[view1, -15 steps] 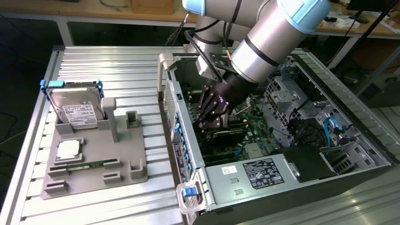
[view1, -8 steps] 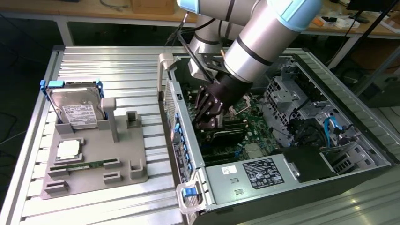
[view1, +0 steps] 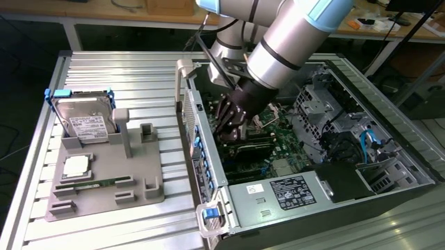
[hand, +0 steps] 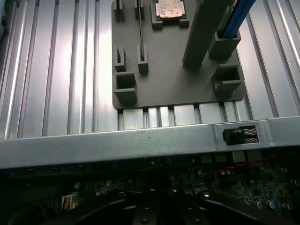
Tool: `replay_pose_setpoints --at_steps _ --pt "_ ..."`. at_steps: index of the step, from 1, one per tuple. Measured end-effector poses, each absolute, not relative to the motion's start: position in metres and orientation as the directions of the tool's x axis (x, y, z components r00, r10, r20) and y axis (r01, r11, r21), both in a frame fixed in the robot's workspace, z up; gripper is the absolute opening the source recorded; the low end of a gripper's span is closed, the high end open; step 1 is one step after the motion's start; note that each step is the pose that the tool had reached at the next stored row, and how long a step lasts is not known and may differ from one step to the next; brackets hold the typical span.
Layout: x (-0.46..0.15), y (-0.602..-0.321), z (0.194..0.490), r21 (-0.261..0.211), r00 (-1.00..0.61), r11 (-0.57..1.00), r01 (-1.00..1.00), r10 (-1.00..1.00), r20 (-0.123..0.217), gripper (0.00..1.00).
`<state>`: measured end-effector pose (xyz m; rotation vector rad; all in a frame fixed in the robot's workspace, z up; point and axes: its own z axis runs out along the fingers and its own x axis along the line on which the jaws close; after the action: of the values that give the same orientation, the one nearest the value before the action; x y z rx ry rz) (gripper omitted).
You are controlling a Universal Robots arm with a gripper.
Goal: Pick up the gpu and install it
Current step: 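Press down on the gpu until it lock into place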
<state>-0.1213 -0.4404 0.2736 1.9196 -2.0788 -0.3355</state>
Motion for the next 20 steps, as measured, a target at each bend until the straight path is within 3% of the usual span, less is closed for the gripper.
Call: replay_pose_setpoints --at_steps 14,20 --pt "-0.103 -0.438 0.271 0.358 -0.069 0.086 -0.93 -0.996 0.059 0.11" --pt "-0.106 -0.436 0.281 0.356 -0.069 0.096 -0.93 -0.994 0.086 0.11"
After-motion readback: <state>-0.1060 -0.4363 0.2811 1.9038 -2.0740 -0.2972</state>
